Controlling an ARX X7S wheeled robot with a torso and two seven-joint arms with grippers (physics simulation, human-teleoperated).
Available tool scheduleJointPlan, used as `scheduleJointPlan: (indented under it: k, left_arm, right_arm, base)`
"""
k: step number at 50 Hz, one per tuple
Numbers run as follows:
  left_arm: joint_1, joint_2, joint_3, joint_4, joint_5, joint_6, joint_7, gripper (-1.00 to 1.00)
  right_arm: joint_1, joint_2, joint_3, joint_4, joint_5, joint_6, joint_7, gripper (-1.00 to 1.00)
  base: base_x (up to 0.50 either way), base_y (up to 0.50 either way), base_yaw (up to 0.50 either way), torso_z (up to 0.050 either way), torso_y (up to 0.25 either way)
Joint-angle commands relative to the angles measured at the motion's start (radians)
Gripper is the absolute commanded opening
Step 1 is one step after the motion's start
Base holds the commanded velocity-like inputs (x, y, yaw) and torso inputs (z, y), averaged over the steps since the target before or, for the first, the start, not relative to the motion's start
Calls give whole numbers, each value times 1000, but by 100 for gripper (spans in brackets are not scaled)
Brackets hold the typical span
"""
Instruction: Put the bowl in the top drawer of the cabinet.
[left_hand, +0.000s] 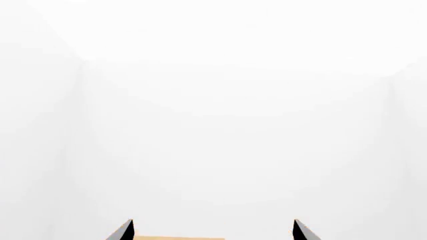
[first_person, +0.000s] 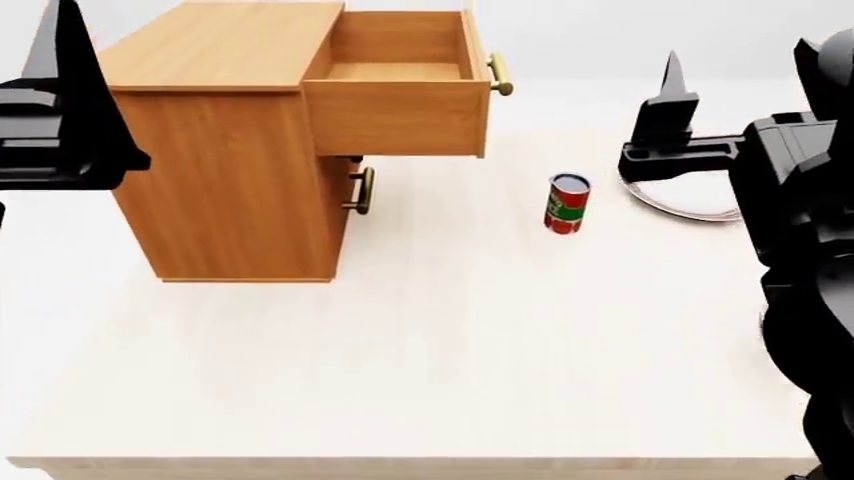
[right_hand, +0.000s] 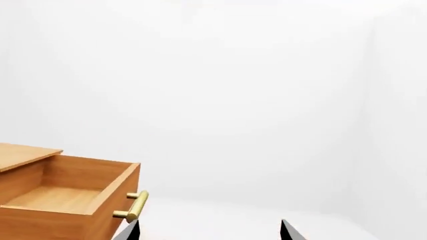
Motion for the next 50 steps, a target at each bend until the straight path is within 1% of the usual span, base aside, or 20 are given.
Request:
scheduleJointPlan:
  k: [1,10,14,19,23,29,35,40,45,50]
  left_arm:
    - [-62,-39,-48,20,-110,-62,-54,100]
    - [-103,-81,-90,36,-201,-94,-106,100]
    - [-114,-91,-96,36,-220,-97,-120,100]
    - [-117,-95,-89,31,-232,-98,-124,100]
    - [-118,-97,-99,31,-264,-101,-140,100]
    - [-117,-97,-92,27,-267,-94,-139,100]
    - [-126,-106,-97,26,-295,-95,-155,100]
    - [-127,-110,-103,26,-315,-92,-167,100]
    - [-125,-112,-104,27,-322,-87,-170,100]
    - [-124,-114,-101,26,-321,-82,-169,100]
  right_arm:
    - [86,25,-1,14,20,43,-11,100]
    - [148,33,-25,60,27,41,-26,100]
    - [180,39,-28,71,36,54,-34,100]
    - [200,54,-53,137,27,13,-53,100]
    - [197,57,-75,247,7,-58,-77,100]
    - [185,50,-115,427,-34,-183,-110,100]
    - [226,48,-180,606,-80,-283,-145,100]
    - [277,39,-233,739,-107,-335,-177,100]
    - [309,27,-255,853,-121,-371,-197,100]
    - [335,21,-271,919,-132,-395,-208,100]
  base:
    - [262,0,0,0,0]
    - [269,0,0,0,0]
    - [268,0,0,0,0]
    - [270,0,0,0,0]
    - [268,0,0,0,0]
    - [268,0,0,0,0]
    - [268,0,0,0,3]
    - [270,0,0,0,0]
    - [267,0,0,0,0]
    - [267,0,0,0,0]
